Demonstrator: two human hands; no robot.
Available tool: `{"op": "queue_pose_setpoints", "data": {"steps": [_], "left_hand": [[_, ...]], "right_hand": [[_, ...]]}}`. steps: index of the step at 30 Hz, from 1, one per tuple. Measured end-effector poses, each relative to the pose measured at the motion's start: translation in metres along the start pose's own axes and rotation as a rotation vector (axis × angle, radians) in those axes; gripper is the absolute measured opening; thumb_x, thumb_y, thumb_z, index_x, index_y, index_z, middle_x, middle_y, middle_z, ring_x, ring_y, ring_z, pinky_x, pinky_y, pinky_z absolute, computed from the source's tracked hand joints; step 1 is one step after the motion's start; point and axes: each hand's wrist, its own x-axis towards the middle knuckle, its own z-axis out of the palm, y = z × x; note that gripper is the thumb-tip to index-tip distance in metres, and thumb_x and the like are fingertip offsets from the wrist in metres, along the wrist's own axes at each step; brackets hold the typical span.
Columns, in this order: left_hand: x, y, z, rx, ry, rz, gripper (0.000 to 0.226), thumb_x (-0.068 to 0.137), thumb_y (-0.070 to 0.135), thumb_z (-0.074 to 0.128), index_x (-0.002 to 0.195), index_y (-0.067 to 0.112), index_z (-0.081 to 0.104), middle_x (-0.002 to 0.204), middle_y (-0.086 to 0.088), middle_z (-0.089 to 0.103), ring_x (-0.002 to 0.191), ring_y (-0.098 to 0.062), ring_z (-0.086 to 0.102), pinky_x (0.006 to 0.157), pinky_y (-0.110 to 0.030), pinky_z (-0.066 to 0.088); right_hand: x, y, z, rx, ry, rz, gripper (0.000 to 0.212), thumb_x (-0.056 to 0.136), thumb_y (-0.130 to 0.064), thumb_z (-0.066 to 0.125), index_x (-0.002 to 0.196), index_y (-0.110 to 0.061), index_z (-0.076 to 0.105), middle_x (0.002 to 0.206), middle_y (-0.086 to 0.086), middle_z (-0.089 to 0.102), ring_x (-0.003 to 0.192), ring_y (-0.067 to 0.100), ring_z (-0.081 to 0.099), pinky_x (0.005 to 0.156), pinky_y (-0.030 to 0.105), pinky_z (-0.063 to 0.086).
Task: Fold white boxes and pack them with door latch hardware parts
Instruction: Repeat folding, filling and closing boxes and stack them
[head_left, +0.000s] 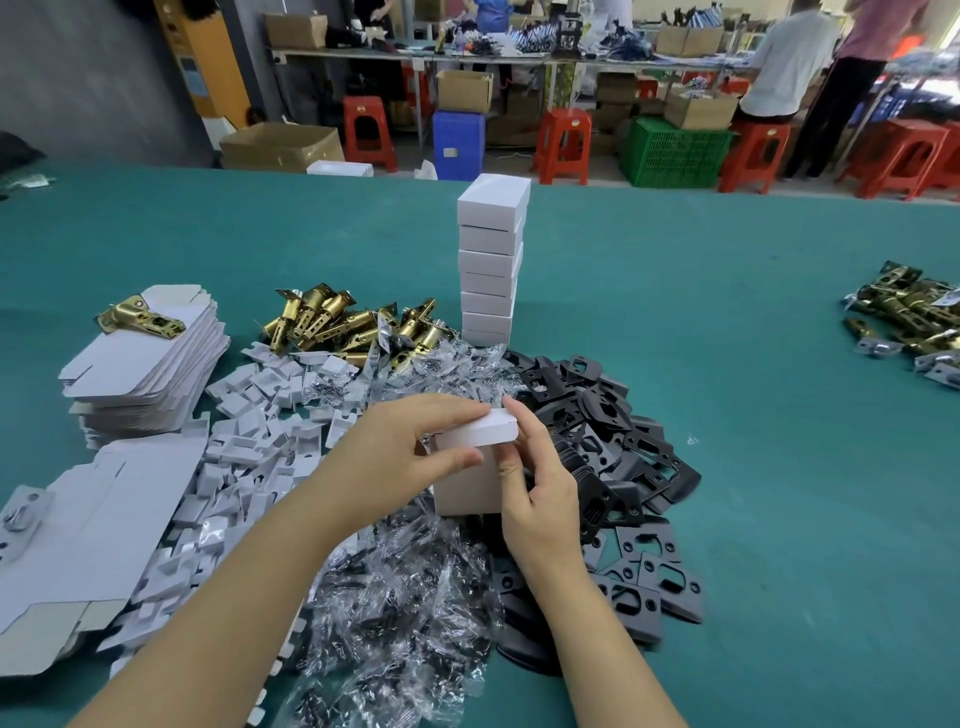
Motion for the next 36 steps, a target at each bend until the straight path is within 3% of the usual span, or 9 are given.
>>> {"op": "queue_pose_setpoints", "data": {"steps": [2, 5, 10, 12, 16, 22, 27, 33, 36], "left_hand": [[-0.001, 0.0, 0.001, 0.036, 0.014, 0.018, 0.048, 0.088, 0.039, 0.074, 0.135, 0.037, 0.064, 0.125, 0.037, 0.057, 0.119, 0.014, 0.052, 0.089, -0.004, 0.042], [-0.001, 0.003, 0.002, 0.067, 0.041, 0.032, 0.045, 0.09, 0.04, 0.071, 0.135, 0.037, 0.064, 0.119, 0.045, 0.054, 0.118, 0.016, 0.052, 0.089, -0.005, 0.044], [-0.001, 0.005, 0.003, 0.065, 0.053, 0.01, 0.038, 0.094, 0.04, 0.069, 0.132, 0.04, 0.065, 0.104, 0.061, 0.048, 0.11, 0.025, 0.05, 0.085, 0.0, 0.041], [-0.001, 0.007, 0.002, 0.052, 0.064, -0.013, 0.035, 0.095, 0.042, 0.067, 0.13, 0.044, 0.065, 0.102, 0.054, 0.056, 0.103, 0.019, 0.056, 0.079, -0.004, 0.045], [0.001, 0.011, 0.0, 0.03, 0.095, -0.04, 0.027, 0.099, 0.04, 0.06, 0.125, 0.045, 0.068, 0.089, 0.034, 0.07, 0.06, 0.006, 0.059, 0.053, -0.009, 0.041], [0.005, 0.01, -0.005, -0.092, 0.04, -0.077, 0.026, 0.099, 0.034, 0.063, 0.123, 0.039, 0.072, 0.089, 0.042, 0.066, 0.065, 0.024, 0.053, 0.054, 0.001, 0.037], [0.009, 0.003, -0.011, -0.157, -0.017, -0.14, 0.028, 0.095, 0.027, 0.07, 0.116, 0.046, 0.073, 0.108, 0.036, 0.069, 0.099, 0.015, 0.059, 0.076, -0.013, 0.043], [0.009, 0.004, -0.009, -0.17, 0.044, -0.159, 0.026, 0.093, 0.027, 0.072, 0.106, 0.05, 0.075, 0.095, 0.024, 0.075, 0.095, 0.002, 0.066, 0.077, -0.022, 0.051], [0.008, 0.007, -0.005, -0.145, 0.076, -0.141, 0.022, 0.091, 0.026, 0.075, 0.107, 0.04, 0.078, 0.093, 0.028, 0.073, 0.095, 0.006, 0.066, 0.076, -0.011, 0.047]], "right_hand": [[0.0, 0.002, 0.0, 0.003, -0.004, 0.003, 0.045, 0.103, -0.039, 0.047, 0.143, -0.059, 0.042, 0.14, -0.029, 0.057, 0.126, 0.002, 0.059, 0.096, 0.022, 0.053], [0.0, 0.0, 0.0, 0.001, -0.002, -0.003, 0.046, 0.102, -0.043, 0.045, 0.144, -0.06, 0.039, 0.141, -0.028, 0.057, 0.128, -0.002, 0.057, 0.097, 0.013, 0.047], [0.0, 0.003, 0.0, -0.01, -0.009, 0.001, 0.051, 0.102, -0.039, 0.047, 0.146, -0.062, 0.033, 0.136, -0.001, 0.067, 0.12, 0.006, 0.063, 0.096, 0.013, 0.047], [0.0, 0.004, 0.0, -0.014, -0.011, 0.001, 0.055, 0.102, -0.034, 0.048, 0.146, -0.063, 0.032, 0.136, -0.002, 0.067, 0.118, 0.005, 0.063, 0.094, 0.011, 0.046], [0.0, 0.003, 0.0, -0.007, -0.011, 0.01, 0.054, 0.102, -0.037, 0.049, 0.145, -0.065, 0.032, 0.145, -0.009, 0.061, 0.128, 0.002, 0.058, 0.099, 0.011, 0.045], [0.0, 0.004, -0.001, 0.005, -0.022, 0.019, 0.048, 0.103, -0.039, 0.047, 0.145, -0.059, 0.036, 0.141, -0.006, 0.063, 0.123, 0.004, 0.06, 0.093, 0.015, 0.051], [-0.001, 0.002, -0.001, 0.027, -0.042, 0.039, 0.044, 0.104, -0.039, 0.044, 0.141, -0.062, 0.04, 0.139, -0.012, 0.063, 0.117, 0.002, 0.061, 0.083, 0.012, 0.051], [-0.002, -0.001, -0.001, 0.031, -0.03, 0.021, 0.041, 0.104, -0.047, 0.045, 0.143, -0.056, 0.039, 0.142, -0.011, 0.062, 0.124, 0.004, 0.059, 0.091, 0.015, 0.051], [-0.002, -0.004, -0.001, 0.062, -0.001, 0.012, 0.042, 0.1, -0.057, 0.043, 0.142, -0.056, 0.043, 0.135, -0.012, 0.065, 0.119, 0.005, 0.061, 0.088, 0.017, 0.053]]}}
